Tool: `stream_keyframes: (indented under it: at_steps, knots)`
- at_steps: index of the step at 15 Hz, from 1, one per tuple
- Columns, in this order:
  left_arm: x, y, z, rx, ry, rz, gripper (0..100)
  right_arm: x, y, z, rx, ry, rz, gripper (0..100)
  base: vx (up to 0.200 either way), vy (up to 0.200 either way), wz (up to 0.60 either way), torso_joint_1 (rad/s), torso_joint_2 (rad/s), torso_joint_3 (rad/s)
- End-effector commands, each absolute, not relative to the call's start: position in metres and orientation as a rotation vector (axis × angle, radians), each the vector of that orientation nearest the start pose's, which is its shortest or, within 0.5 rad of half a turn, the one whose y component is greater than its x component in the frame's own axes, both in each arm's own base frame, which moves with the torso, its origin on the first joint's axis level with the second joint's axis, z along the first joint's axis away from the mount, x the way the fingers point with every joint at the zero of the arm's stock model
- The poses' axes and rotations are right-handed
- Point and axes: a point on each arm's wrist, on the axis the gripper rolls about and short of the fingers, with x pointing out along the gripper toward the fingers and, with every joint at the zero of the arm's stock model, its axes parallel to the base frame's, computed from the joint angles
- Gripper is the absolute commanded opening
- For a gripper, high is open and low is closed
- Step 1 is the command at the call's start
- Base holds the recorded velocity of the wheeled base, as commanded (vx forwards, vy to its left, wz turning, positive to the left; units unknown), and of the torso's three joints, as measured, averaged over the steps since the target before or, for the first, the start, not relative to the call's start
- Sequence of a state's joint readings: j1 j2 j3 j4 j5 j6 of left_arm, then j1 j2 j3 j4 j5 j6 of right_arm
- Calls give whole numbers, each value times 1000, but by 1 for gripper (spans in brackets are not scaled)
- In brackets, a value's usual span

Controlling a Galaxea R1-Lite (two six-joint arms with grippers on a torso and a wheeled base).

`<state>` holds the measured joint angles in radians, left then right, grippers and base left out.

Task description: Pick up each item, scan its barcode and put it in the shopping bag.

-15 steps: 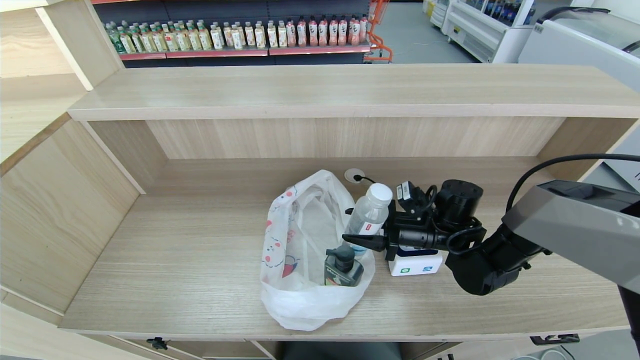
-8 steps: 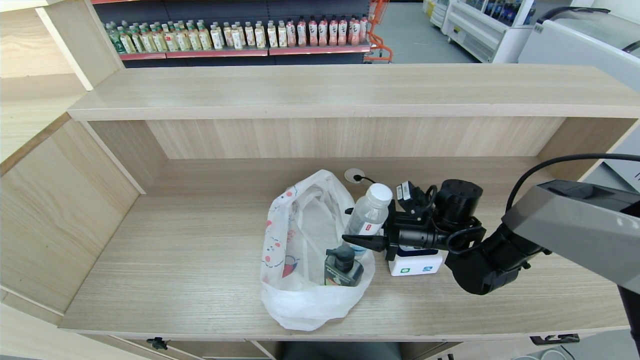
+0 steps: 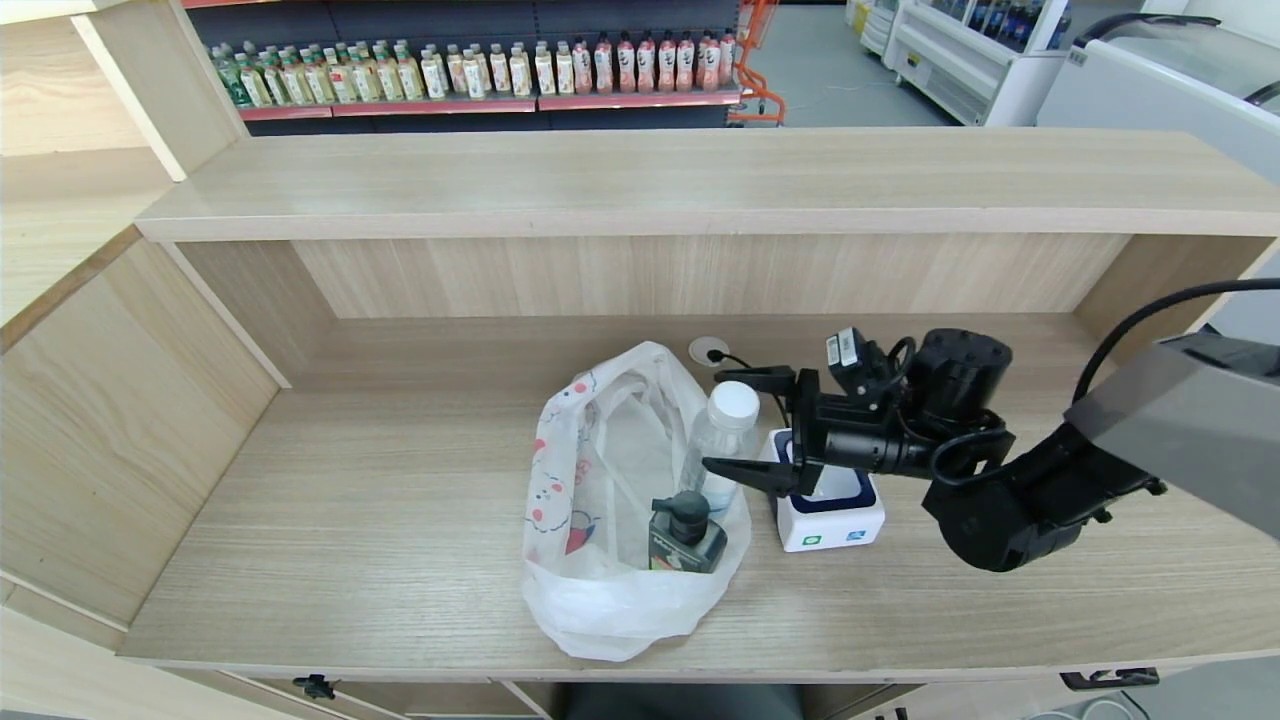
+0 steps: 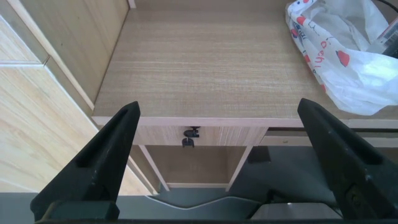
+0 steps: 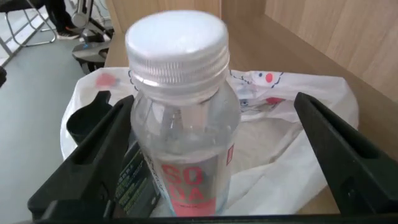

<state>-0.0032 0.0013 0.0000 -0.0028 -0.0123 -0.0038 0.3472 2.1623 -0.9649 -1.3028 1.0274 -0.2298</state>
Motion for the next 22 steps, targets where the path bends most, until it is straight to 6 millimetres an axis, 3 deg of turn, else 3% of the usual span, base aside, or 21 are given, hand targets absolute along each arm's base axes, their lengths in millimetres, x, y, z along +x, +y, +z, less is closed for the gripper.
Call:
stream_keyframes:
  at_steps: [1,6,8,13,17,19,22]
  knots:
    - [-23,0,76,-5,-1,-15,100,352,129,154,-251,-299,1304,100,0,0,0,0,0,0]
    - [-23,0,76,-5,-1,-15,100,308,72,212,-238,-254,1162,100,0,0,0,0,0,0]
    - [-23,0,76,-5,-1,-15,100,293,57,225,-204,-211,1056,100,0,0,0,0,0,0]
    - [-23,0,76,-5,-1,-15,100,233,16,229,-151,-155,847,100,0,0,0,0,0,0]
    - [-23,0,76,-5,-1,-15,100,164,-9,225,-130,-67,619,100,0,0,0,0,0,0]
    - [-23,0,76,-5,-1,-15,100,128,-8,212,-134,-24,560,100,0,0,0,0,0,0]
    - [-23,0,76,-5,-1,-15,100,90,-6,197,-115,47,366,100,0,0,0,0,0,0]
